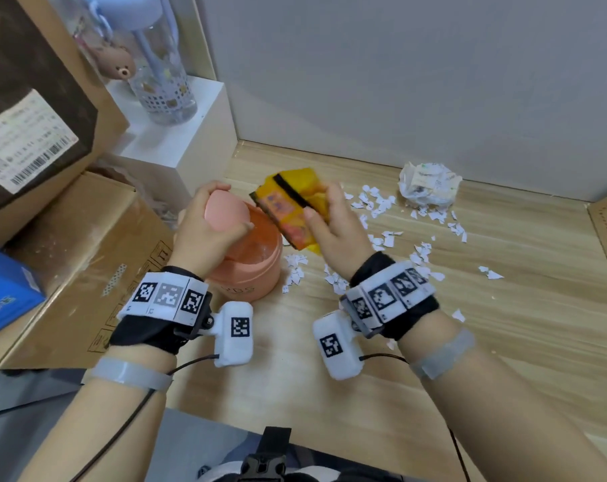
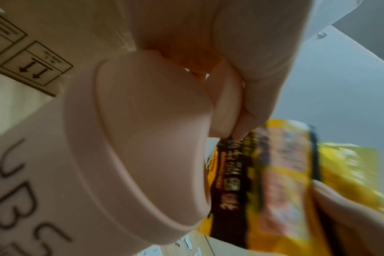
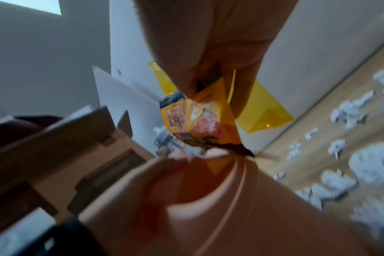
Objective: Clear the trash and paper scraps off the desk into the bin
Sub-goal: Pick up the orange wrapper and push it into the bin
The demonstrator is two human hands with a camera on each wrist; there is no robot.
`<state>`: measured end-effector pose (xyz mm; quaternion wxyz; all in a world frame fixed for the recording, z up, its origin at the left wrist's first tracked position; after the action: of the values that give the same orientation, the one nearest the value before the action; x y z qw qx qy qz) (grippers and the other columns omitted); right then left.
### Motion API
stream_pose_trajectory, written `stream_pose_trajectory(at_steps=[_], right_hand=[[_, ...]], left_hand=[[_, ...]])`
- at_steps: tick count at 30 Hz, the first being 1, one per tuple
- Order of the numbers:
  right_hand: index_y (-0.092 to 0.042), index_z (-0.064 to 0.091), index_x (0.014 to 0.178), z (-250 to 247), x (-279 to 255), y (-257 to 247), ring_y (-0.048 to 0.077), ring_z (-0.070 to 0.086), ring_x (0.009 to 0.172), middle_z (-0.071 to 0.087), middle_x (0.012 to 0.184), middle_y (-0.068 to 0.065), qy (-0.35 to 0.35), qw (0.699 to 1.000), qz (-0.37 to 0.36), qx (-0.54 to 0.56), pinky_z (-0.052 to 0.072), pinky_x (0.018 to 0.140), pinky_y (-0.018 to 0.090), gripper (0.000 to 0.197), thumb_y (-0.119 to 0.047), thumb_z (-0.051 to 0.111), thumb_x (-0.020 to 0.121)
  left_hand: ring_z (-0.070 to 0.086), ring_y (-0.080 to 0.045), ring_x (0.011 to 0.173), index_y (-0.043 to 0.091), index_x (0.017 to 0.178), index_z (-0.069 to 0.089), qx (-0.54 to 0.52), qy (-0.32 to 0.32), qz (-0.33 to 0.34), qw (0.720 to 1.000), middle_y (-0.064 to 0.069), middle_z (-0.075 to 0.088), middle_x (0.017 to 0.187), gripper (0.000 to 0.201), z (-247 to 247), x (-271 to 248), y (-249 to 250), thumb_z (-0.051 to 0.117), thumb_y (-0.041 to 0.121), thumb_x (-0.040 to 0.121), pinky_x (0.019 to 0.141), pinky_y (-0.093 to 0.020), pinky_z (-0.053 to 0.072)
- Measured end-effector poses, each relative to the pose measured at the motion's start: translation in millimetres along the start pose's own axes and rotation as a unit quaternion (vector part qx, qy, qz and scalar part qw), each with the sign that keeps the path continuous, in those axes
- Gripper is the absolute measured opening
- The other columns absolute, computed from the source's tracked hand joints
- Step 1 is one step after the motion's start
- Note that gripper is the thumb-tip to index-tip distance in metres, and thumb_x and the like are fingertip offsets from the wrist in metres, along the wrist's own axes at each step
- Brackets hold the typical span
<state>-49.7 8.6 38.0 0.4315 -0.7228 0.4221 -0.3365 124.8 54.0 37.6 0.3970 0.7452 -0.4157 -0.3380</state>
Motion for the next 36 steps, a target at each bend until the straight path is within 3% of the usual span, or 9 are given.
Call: stream_pose_trajectory(at_steps=[4,8,12,16,18,24,27,31,36], right_hand=[[-0.012,0.043,0.117,51,3,14,0.023,0.058,0.103,0.062,0.086,0.007,-0.084,0.982,0.054,-0.158,0.005,0.115,0.051,0.027,-0.007,0.035,0.092],[-0.015,0.057,0.104,73,4,10,0.01,0.032,0.135,0.049,0.134,-0.002,-0.205,0.941,0.001,-0.268,-0.02,0.11,0.056,0.033,-0.007,0.03,0.086],[-0.016,0.063,0.103,70,19,5,0.012,0.025,0.135,0.058,0.121,-0.006,-0.347,0.847,-0.015,-0.403,-0.012,0.111,0.061,0.034,-0.018,0.03,0.094],[-0.014,0.064,0.078,68,26,9,0.022,0.05,0.11,0.063,0.102,0.005,-0.222,0.931,-0.019,-0.288,0.012,0.112,0.047,0.025,-0.001,0.044,0.075],[-0.005,0.062,0.073,70,24,17,0.033,0.055,0.089,0.06,0.091,0.013,-0.095,0.961,-0.077,-0.25,0.04,0.088,0.046,0.023,0.007,0.047,0.062],[-0.035,0.037,0.083,57,24,21,0.003,0.04,0.061,0.04,0.08,-0.016,0.06,0.997,0.004,-0.043,0.035,0.059,0.019,0.043,0.002,0.057,0.076],[-0.035,0.043,0.078,51,22,13,0.004,0.046,0.06,0.044,0.081,-0.018,0.07,0.997,-0.027,0.004,0.042,0.057,0.018,0.041,0.002,0.058,0.077],[-0.008,0.061,0.085,52,21,9,0.001,0.054,0.08,0.054,0.086,-0.011,0.031,0.998,-0.049,0.019,0.048,0.069,0.013,0.015,0.003,0.052,0.078],[-0.007,0.061,0.087,54,9,17,0.006,0.051,0.075,0.059,0.085,0.003,-0.076,0.995,-0.062,-0.013,0.043,0.071,0.02,0.034,-0.037,0.047,0.082]], left_hand=[[0.048,-0.022,0.112,0.059,0.097,0.044,-0.011,-0.017,0.004,1.0,-0.001,0.051,0.122,0.054,-4,0,1,0.063,0.051,0.048,0.095,-0.041,0.043],[0.039,-0.015,0.1,0.042,0.114,0.042,-0.014,-0.039,0.014,0.999,0.015,0.04,0.1,0.048,-6,5,-7,0.067,0.023,0.077,0.075,-0.025,0.036],[0.039,-0.015,0.1,0.046,0.111,0.041,-0.01,-0.051,0.016,0.999,0.008,0.04,0.107,0.048,-9,7,-9,0.066,0.02,0.078,0.089,-0.033,0.034],[0.039,-0.014,0.1,0.041,0.112,0.043,-0.021,-0.044,0.018,0.999,0.018,0.037,0.098,0.049,-9,7,-8,0.067,0.015,0.078,0.086,-0.028,0.032],[0.036,-0.015,0.104,0.039,0.113,0.044,-0.023,-0.044,0.023,0.998,0.022,0.035,0.097,0.049,-10,7,-8,0.067,0.015,0.078,0.086,-0.027,0.03],[0.036,-0.015,0.109,0.043,0.111,0.044,-0.028,-0.045,0.028,0.998,0.03,0.033,0.098,0.05,-11,7,-10,0.069,0.031,0.069,0.092,-0.031,0.033],[0.037,-0.015,0.11,0.046,0.109,0.044,-0.03,-0.043,0.025,0.998,0.029,0.034,0.098,0.052,-10,8,-12,0.062,0.037,0.061,0.093,-0.033,0.035],[0.037,-0.013,0.112,0.043,0.111,0.046,-0.035,-0.04,0.032,0.998,0.028,0.036,0.099,0.053,-10,8,-12,0.062,0.036,0.061,0.092,-0.03,0.033],[0.035,-0.014,0.113,0.042,0.11,0.045,-0.034,-0.04,0.037,0.998,0.029,0.037,0.1,0.053,-10,8,-11,0.061,0.034,0.06,0.092,-0.028,0.031]])
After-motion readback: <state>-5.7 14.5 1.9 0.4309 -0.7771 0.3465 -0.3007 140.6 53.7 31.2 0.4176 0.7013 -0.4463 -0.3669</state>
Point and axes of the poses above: each hand's wrist, its own x-axis towards the middle knuckle, its own z-axis out of the palm, y = z × x, the point moved 1 cm from there along x, towards the middle knuckle
